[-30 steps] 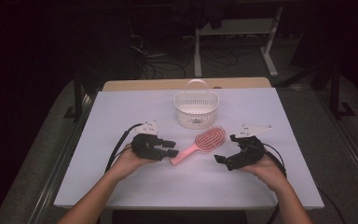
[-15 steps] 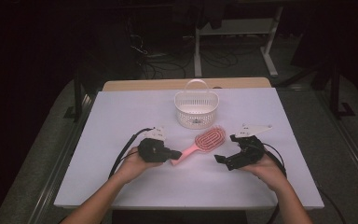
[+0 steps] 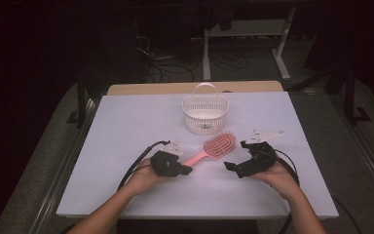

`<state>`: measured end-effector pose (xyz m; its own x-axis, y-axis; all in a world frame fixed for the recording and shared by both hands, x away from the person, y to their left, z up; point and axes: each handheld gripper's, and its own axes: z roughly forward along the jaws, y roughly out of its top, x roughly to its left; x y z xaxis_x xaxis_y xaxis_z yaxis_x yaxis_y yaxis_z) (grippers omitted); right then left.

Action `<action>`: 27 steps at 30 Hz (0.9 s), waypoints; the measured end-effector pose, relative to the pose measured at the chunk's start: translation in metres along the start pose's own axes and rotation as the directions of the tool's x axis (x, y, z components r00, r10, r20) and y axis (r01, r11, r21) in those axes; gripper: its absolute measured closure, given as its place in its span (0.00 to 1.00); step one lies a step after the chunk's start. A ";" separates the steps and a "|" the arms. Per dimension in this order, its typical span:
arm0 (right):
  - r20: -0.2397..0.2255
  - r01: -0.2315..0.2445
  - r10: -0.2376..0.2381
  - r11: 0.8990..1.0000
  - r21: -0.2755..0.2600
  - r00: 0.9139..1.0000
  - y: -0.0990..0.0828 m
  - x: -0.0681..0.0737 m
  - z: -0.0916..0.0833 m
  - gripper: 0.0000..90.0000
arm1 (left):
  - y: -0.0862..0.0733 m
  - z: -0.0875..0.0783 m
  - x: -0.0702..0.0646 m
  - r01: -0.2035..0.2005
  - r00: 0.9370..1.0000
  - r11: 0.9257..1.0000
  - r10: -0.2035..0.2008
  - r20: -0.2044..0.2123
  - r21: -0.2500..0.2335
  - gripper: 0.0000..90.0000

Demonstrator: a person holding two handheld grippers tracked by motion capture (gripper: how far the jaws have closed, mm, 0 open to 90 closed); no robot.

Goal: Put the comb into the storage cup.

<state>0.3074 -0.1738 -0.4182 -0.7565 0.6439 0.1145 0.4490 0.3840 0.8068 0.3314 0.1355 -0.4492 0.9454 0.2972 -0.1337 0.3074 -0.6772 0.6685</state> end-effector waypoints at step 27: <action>-0.001 -0.003 0.003 1.000 0.002 1.000 0.000 0.001 0.000 0.00 | -0.009 -0.013 0.021 0.033 0.995 0.999 -0.032 -0.098 0.007 1.00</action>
<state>0.3072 -0.1732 -0.4183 -0.7556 0.6444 0.1175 0.4523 0.3836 0.8051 0.3472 0.1563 -0.4483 0.9200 0.3830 -0.0828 0.3390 -0.6722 0.6582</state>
